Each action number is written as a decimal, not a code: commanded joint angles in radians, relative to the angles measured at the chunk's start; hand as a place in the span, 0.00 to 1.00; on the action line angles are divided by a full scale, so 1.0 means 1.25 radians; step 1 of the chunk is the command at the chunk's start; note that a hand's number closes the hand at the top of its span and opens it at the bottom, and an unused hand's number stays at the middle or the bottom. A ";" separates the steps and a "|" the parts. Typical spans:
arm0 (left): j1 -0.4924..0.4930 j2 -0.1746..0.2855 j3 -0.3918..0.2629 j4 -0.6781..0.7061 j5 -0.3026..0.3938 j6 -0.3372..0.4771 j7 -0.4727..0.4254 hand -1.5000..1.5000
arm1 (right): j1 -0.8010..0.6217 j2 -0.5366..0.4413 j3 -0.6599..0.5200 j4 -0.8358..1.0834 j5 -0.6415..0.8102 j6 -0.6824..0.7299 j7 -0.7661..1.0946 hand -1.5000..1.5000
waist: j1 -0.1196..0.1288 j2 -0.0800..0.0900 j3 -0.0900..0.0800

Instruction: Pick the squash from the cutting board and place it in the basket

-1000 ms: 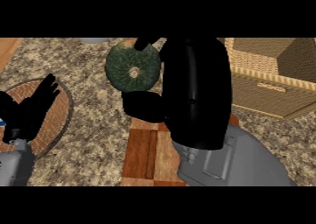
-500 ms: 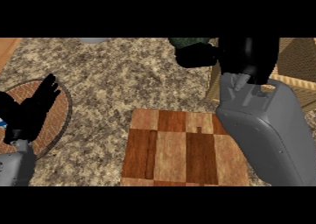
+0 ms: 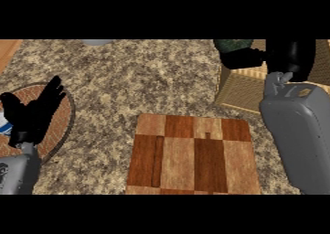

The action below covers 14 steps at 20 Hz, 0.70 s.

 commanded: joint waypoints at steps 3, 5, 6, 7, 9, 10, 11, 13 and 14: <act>-0.005 0.029 0.030 -0.014 0.030 -0.030 0.022 0.50 | 0.038 -0.002 -0.064 0.100 -0.032 -0.084 -0.140 1.00 | 0.005 0.001 0.000; -0.002 0.019 0.019 -0.004 0.018 -0.031 0.005 0.50 | 0.041 0.008 -0.067 0.130 -0.031 -0.093 -0.159 1.00 | 0.003 0.000 0.000; -0.007 0.011 0.012 -0.014 0.009 -0.009 0.022 0.50 | 0.053 -0.014 -0.113 0.123 0.049 -0.182 -0.072 1.00 | 0.004 0.003 0.000; -0.018 -0.009 0.003 0.013 -0.003 0.003 -0.009 0.50 | 0.053 0.014 -0.124 0.139 0.037 -0.213 -0.069 0.00 | 0.002 0.004 0.000; -0.008 0.023 0.026 0.008 0.006 -0.016 -0.008 0.50 | 0.040 0.020 -0.134 0.193 -0.005 -0.200 -0.110 0.00 | 0.004 0.001 0.000; 0.012 -0.022 -0.013 -0.042 -0.020 0.021 0.003 0.50 | 0.029 -0.007 -0.145 0.207 -0.026 -0.160 -0.127 0.00 | 0.004 0.000 0.000; 0.018 0.003 0.007 -0.016 0.003 -0.017 0.002 0.50 | 0.030 -0.018 -0.148 0.249 -0.021 -0.181 -0.171 0.00 | 0.005 0.001 0.000; 0.024 -0.025 -0.019 -0.053 -0.009 0.002 0.016 0.50 | 0.049 -0.025 -0.162 0.252 -0.067 -0.190 -0.238 0.00 | 0.004 0.000 0.000; 0.033 0.004 0.015 0.012 -0.005 -0.023 -0.058 0.50 | 0.003 -0.032 -0.174 0.294 -0.088 -0.177 -0.259 0.00 | 0.006 0.002 0.000</act>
